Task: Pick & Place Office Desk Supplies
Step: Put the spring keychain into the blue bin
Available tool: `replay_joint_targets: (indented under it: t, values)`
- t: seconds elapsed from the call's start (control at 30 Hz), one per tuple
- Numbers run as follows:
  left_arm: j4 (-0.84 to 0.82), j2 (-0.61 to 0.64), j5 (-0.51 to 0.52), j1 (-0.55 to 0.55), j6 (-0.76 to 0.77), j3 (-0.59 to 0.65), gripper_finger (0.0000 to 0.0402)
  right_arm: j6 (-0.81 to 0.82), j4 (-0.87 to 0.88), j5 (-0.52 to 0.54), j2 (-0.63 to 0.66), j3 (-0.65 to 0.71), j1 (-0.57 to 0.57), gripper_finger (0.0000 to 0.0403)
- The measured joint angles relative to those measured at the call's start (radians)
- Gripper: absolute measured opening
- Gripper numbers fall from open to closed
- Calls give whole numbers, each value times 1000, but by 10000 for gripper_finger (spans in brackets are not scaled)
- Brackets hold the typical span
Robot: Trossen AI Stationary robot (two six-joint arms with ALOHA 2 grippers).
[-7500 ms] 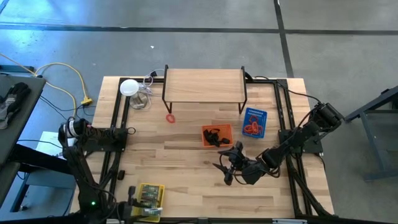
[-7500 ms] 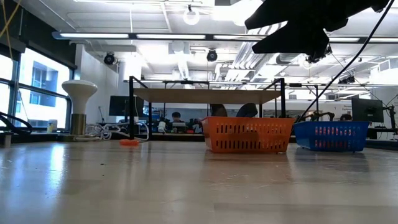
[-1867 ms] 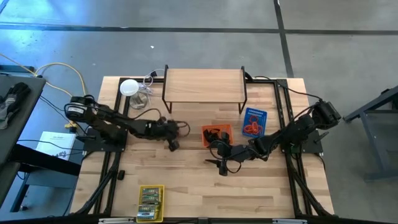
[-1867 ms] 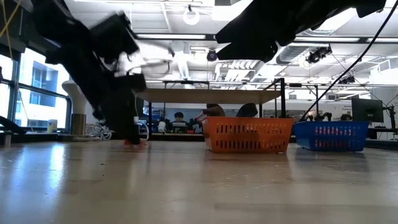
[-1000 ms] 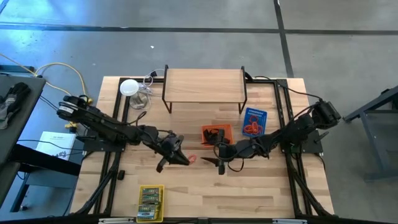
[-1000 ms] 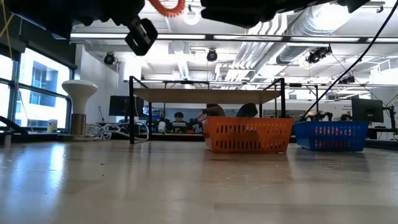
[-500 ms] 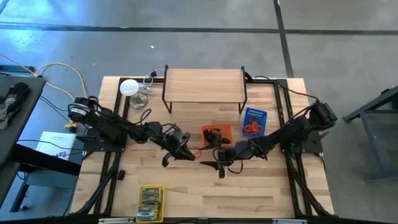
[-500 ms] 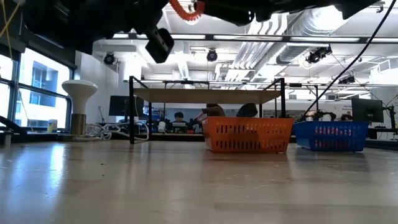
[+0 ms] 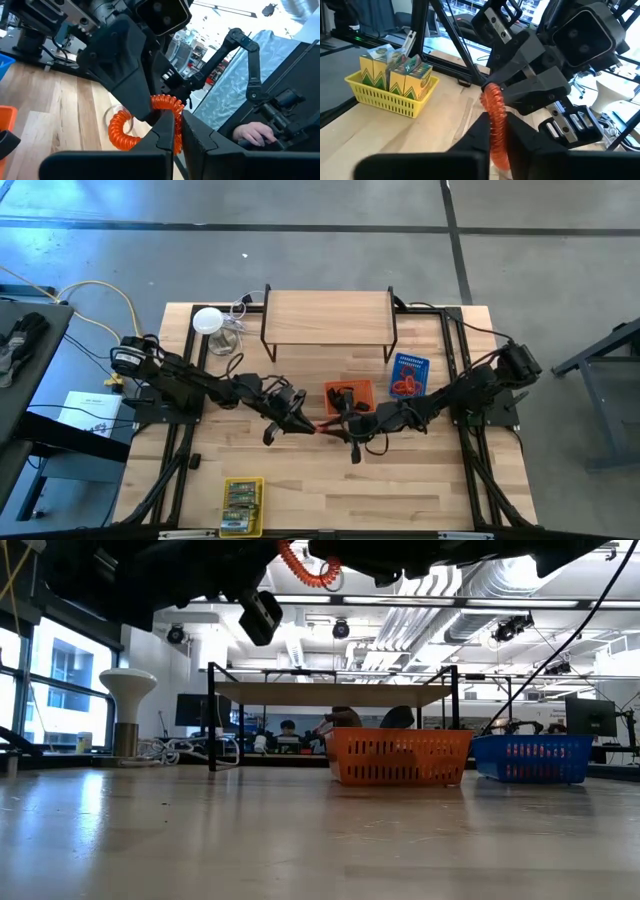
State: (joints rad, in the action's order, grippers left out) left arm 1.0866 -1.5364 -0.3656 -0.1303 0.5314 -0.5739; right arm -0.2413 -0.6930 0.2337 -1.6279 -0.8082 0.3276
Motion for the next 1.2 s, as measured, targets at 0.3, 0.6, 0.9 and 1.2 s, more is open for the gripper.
replay_joint_targets:
  t: [0.3,0.6,0.9,1.2]
  values:
    - [-8,1,53,-10,-3,0,39,1,5,-6,0,0,19,13]
    - [-11,1,39,-33,-56,0,148,222,312,-108,36,0,91,11]
    - [-227,41,31,-14,-50,-5,159,945,1075,498,241,0,204,14]
    - [-636,242,200,-9,-161,-13,159,1762,1813,673,338,0,181,15]
